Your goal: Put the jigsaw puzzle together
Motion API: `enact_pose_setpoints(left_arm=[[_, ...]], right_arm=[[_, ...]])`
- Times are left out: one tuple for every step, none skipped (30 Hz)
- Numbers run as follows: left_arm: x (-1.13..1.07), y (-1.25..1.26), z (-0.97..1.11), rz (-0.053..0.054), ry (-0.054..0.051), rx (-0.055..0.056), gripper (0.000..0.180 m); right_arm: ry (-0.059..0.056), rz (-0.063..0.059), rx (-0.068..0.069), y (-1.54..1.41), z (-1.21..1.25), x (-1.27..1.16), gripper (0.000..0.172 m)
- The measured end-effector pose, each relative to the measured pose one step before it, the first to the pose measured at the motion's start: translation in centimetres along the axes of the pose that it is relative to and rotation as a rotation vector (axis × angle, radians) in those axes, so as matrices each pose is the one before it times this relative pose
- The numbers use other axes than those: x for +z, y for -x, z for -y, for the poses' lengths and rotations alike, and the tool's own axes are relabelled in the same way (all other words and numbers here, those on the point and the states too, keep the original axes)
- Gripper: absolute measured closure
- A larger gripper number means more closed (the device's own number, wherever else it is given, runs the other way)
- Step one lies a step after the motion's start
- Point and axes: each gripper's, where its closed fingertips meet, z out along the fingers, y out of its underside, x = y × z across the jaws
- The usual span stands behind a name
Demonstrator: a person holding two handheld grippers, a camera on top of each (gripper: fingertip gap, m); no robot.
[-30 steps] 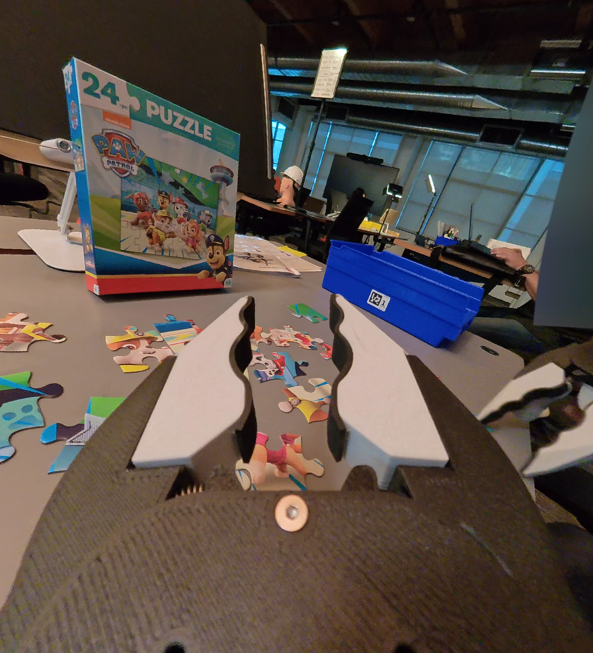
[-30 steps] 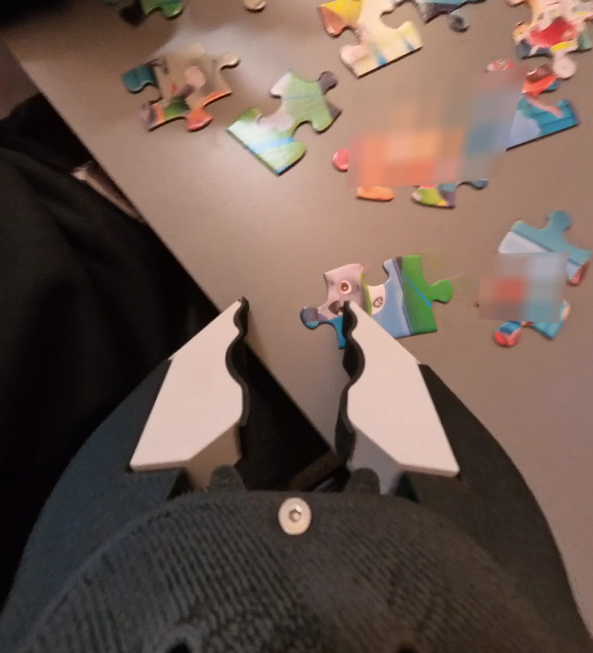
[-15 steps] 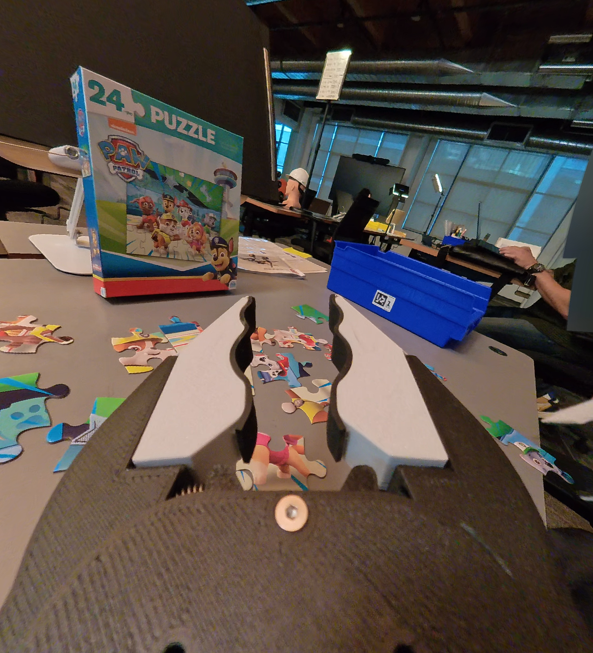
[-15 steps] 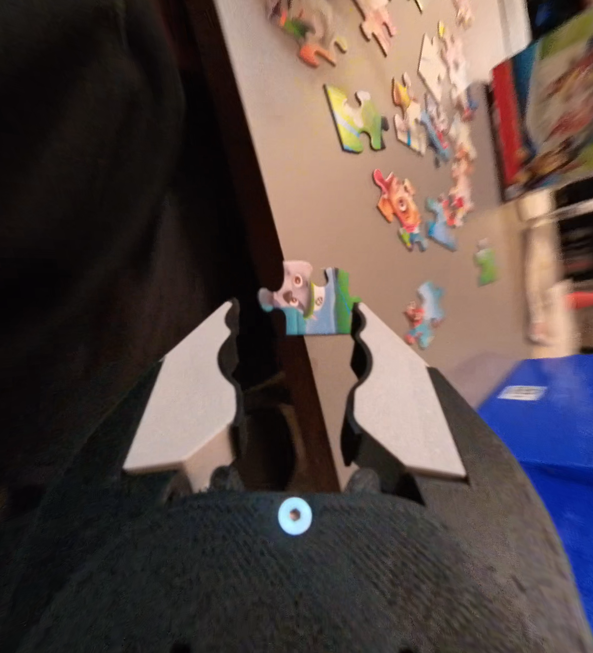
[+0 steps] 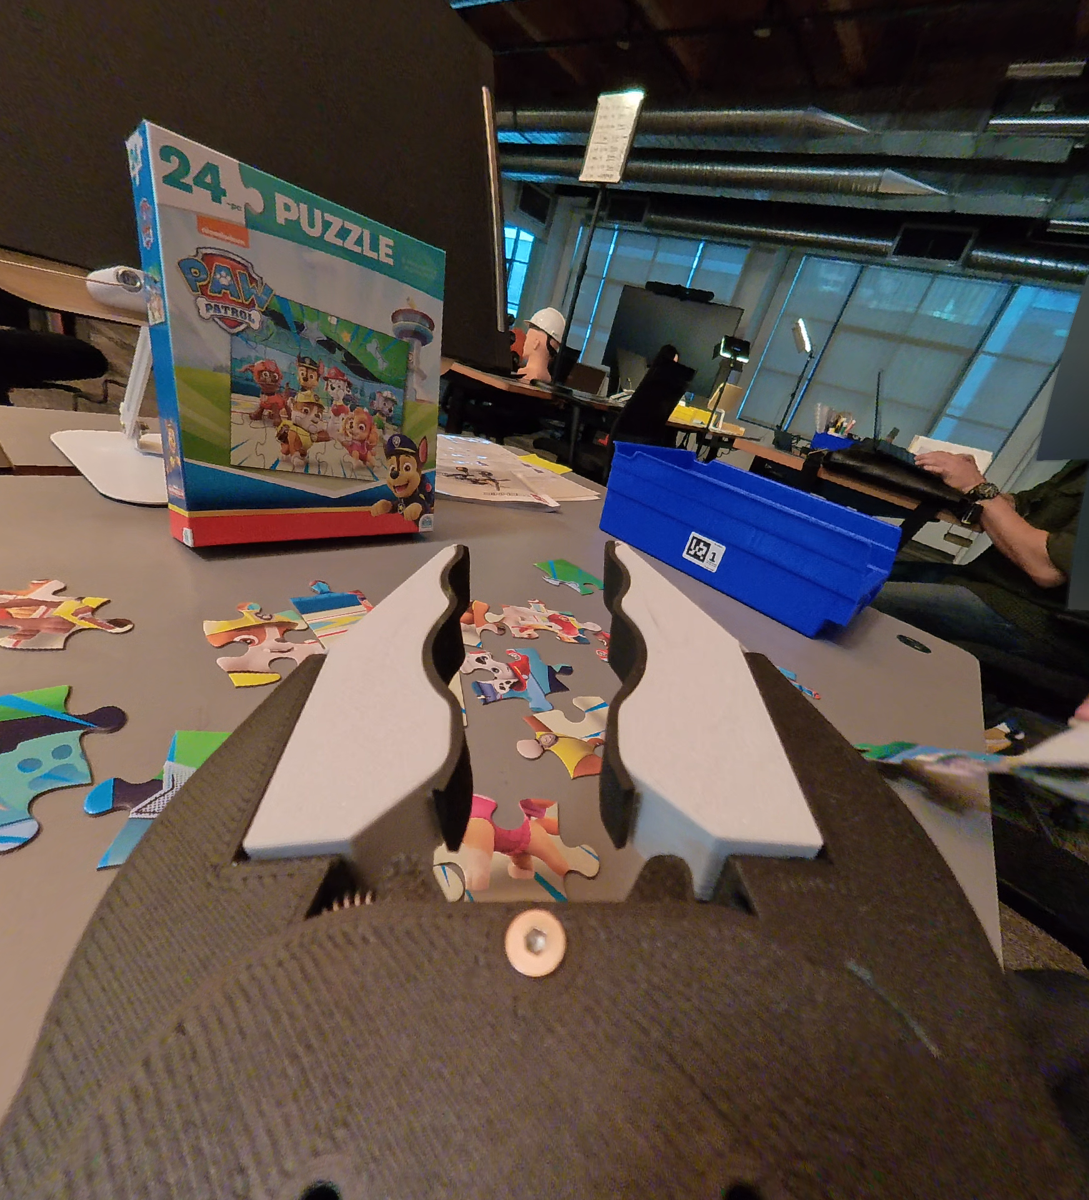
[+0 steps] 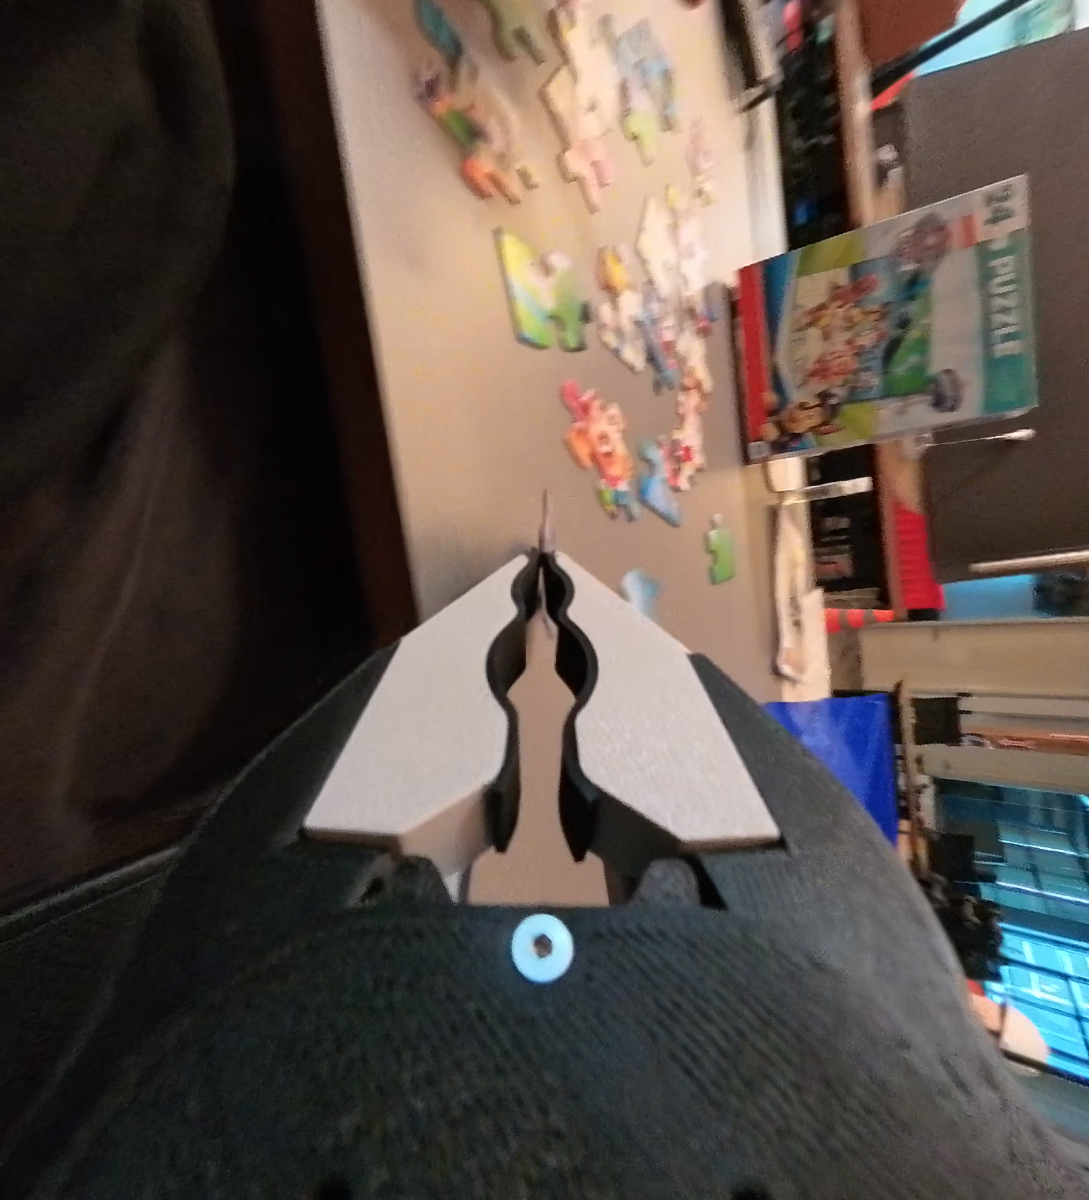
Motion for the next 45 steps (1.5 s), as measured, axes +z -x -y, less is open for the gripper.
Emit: enact_pose_setpoints(left_arm=[[-0.003, 0.008, 0.003, -0.0002, 0.0, -0.0004, 0.141], [0.016, -0.003, -0.006, -0.0006, 0.0005, -0.0008, 0.141], [0.021, -0.01, -0.004, -0.0012, 0.0005, -0.0018, 0.141], [0.021, -0.016, -0.011, -0.0018, 0.0003, -0.0019, 0.141], [0.024, -0.016, -0.008, -0.0011, 0.0005, -0.0011, 0.141], [0.004, 0.009, -0.001, 0.0002, 0.0002, -0.0003, 0.141], [-0.009, 0.025, 0.02, 0.0015, -0.0011, -0.0008, 0.141], [-0.023, 0.058, 0.032, 0.0024, -0.002, -0.0016, 0.141], [-0.028, 0.064, 0.03, 0.0025, -0.0011, -0.0007, 0.141], [-0.015, 0.074, 0.01, 0.0022, -0.0003, -0.0006, 0.14], [-0.013, 0.076, 0.024, 0.0022, -0.001, -0.0023, 0.14], [-0.018, 0.09, 0.032, 0.0025, -0.0014, -0.0016, 0.14], [-0.022, 0.094, 0.032, 0.0038, -0.0011, -0.0002, 0.14], [-0.028, 0.08, 0.032, 0.0027, -0.0016, -0.0012, 0.14], [-0.021, 0.061, 0.019, 0.0009, -0.0011, -0.0031, 0.14], [-0.015, 0.03, 0.011, -0.0005, -0.0007, -0.0038, 0.14], [-0.016, 0.028, 0.008, 0.0, -0.0001, -0.0029, 0.14], [-0.012, 0.022, 0.007, 0.0001, -0.0003, -0.0021, 0.14], [-0.019, 0.004, 0.012, -0.0003, -0.0009, -0.0015, 0.14], [-0.004, 0.0, -0.005, -0.0006, 0.0, -0.001, 0.14], [0.007, -0.017, -0.005, -0.0017, 0.0006, -0.0013, 0.14], [0.013, -0.047, -0.013, -0.0031, 0.001, -0.0022, 0.14], [0.029, -0.07, -0.034, -0.0044, 0.0016, -0.003, 0.14], [0.025, -0.07, -0.042, -0.0045, 0.0022, -0.0027, 0.14], [0.025, -0.062, -0.026, -0.0036, 0.0015, -0.0018, 0.14], [0.007, -0.041, -0.006, -0.0022, 0.0002, -0.0008, 0.14], [-0.001, -0.024, 0.006, -0.001, -0.0006, -0.0002, 0.14], [-0.002, -0.009, 0.015, -0.0005, -0.0009, -0.001, 0.14], [-0.003, -0.003, 0.008, -0.0011, -0.0006, -0.0024, 0.14], [0.008, 0.002, 0.011, -0.0016, -0.0005, -0.0031, 0.14], [-0.003, 0.012, 0.019, -0.0007, -0.001, -0.0029, 0.14], [-0.001, 0.003, 0.019, -0.0005, -0.0007, -0.0023, 0.14], [-0.003, 0.017, 0.008, -0.0002, -0.0005, -0.0014, 0.14], [-0.007, 0.012, 0.016, 0.0002, -0.0006, -0.0011, 0.14], [0.006, 0.018, 0.006, 0.0001, -0.0006, -0.0012, 0.14], [-0.007, 0.007, 0.015, -0.0001, -0.0006, -0.0013, 0.14], [-0.008, 0.0, 0.014, -0.0005, -0.0005, -0.0015, 0.14], [-0.004, -0.013, 0.004, -0.0008, -0.0008, -0.0015, 0.14], [0.007, -0.018, 0.004, -0.0012, -0.0002, -0.0014, 0.14], [-0.002, -0.027, -0.004, -0.0015, 0.0003, -0.0009, 0.14], [0.007, -0.026, -0.012, -0.0014, 0.0, -0.0007, 0.14], [0.01, -0.047, -0.003, -0.0017, 0.0004, -0.0004, 0.14], [0.012, -0.031, -0.014, -0.0017, 0.0006, 0.0002, 0.14], [-0.007, -0.042, -0.015, -0.0015, 0.0006, 0.0001, 0.14], [0.002, -0.053, -0.01, -0.002, 0.0007, 0.0005, 0.14]], right_arm=[[-0.0178, -0.0366, -0.0072, -1.358, 0.167, -0.038, 0.172], [-0.0139, -0.0359, -0.0105, -1.446, 0.06, 0.196, 0.172], [-0.0104, -0.032, -0.0173, -1.437, -0.042, 0.425, 0.172], [-0.0137, -0.0316, -0.0248, -1.39, -0.061, 0.628, 0.172], [-0.0156, -0.0284, -0.0365, -1.247, -0.149, 0.849, 0.172], [-0.0107, -0.0253, -0.0501, -1.059, -0.332, 1.06, 0.172], [-0.007, -0.0213, -0.0601, -0.841, -0.504, 1.237, 0.172], [-0.0086, -0.0132, -0.059, -0.572, -0.565, 1.357, 0.172], [-0.0106, -0.0026, -0.0483, -0.286, -0.593, 1.409, 0.172], [-0.0115, 0.0076, -0.0319, -0.038, -0.598, 1.437, 0.172], [-0.0036, 0.0204, -0.0175, 0.247, -0.747, 1.474, 0.172], [0.0061, 0.0224, -0.0081, 0.354, -0.857, 1.46, 0.172], [0.0073, 0.0166, -0.001, 0.32, -0.805, 1.356, 0.172], [0.0079, 0.0179, 0.004, 0.381, -0.716, 1.211, 0.172], [0.009, 0.0144, 0.0051, 0.346, -0.599, 1.022, 0.172], [0.0075, 0.0052, 0.0042, 0.201, -0.427, 0.804, 0.172], [0.005, 0.0001, 0.0092, 0.104, -0.254, 0.594, 0.172], [-0.0013, 0.0048, 0.0166, 0.147, -0.047, 0.393, 0.172], [-0.0003, 0.0095, 0.0153, 0.231, -0.03, 0.282, 0.172], [0.0077, 0.0094, 0.0036, 0.262, -0.162, 0.222, 0.172], [0.0121, 0.0044, -0.0074, 0.224, -0.282, 0.16, 0.172], [0.0149, 0.0034, -0.0084, 0.204, -0.391, 0.114, 0.172], [0.0166, 0.0085, -0.002, 0.263, -0.445, 0.078, 0.172], [0.0157, 0.0097, 0.0088, 0.239, -0.461, 0.049, 0.172], [0.0098, 0.013, 0.0183, 0.266, -0.341, 0.011, 0.172], [0.0074, 0.0152, 0.0231, 0.297, -0.266, 0.005, 0.172], [0.0086, 0.0137, 0.0177, 0.277, -0.195, 0.022, 0.172], [0.0092, 0.0066, 0.0086, 0.181, -0.147, 0.036, 0.172], [0.0121, 0.0021, 0.0057, 0.123, -0.15, 0.063, 0.172], [0.0162, 0.0054, 0.0076, 0.138, -0.176, 0.087, 0.172], [0.0174, 0.008, 0.0114, 0.14, -0.166, 0.072, 0.171], [0.0187, 0.0152, 0.0142, 0.201, -0.195, 0.013, 0.167], [0.0186, 0.0212, 0.0193, 0.249, -0.196, -0.034, 0.158], [0.0204, 0.0225, 0.0237, 0.196, -0.221, -0.08, 0.151], [0.0199, 0.0189, 0.0256, 0.085, -0.188, -0.15, 0.147], [0.0142, 0.0107, 0.0284, -0.083, -0.106, -0.226, 0.145], [0.0111, 0.0087, 0.0351, -0.158, -0.072, -0.252, 0.143], [0.0115, 0.0122, 0.051, -0.179, -0.039, -0.22, 0.141], [0.009, 0.0171, 0.0807, -0.219, 0.095, -0.166, 0.139], [0.0018, 0.0421, 0.1085, 0.058, 0.372, -0.07, 0.133], [-0.0055, 0.0583, 0.1176, 0.246, 0.612, 0.02, 0.122], [-0.0149, 0.0355, 0.116, -0.093, 0.766, 0.104, 0.117], [-0.0225, 0.023, 0.106, -0.257, 0.772, 0.235, 0.114], [-0.019, 0.0135, 0.0979, -0.413, 0.604, 0.402, 0.109], [-0.0028, -0.0055, 0.0866, -0.764, 0.246, 0.591, 0.107]])
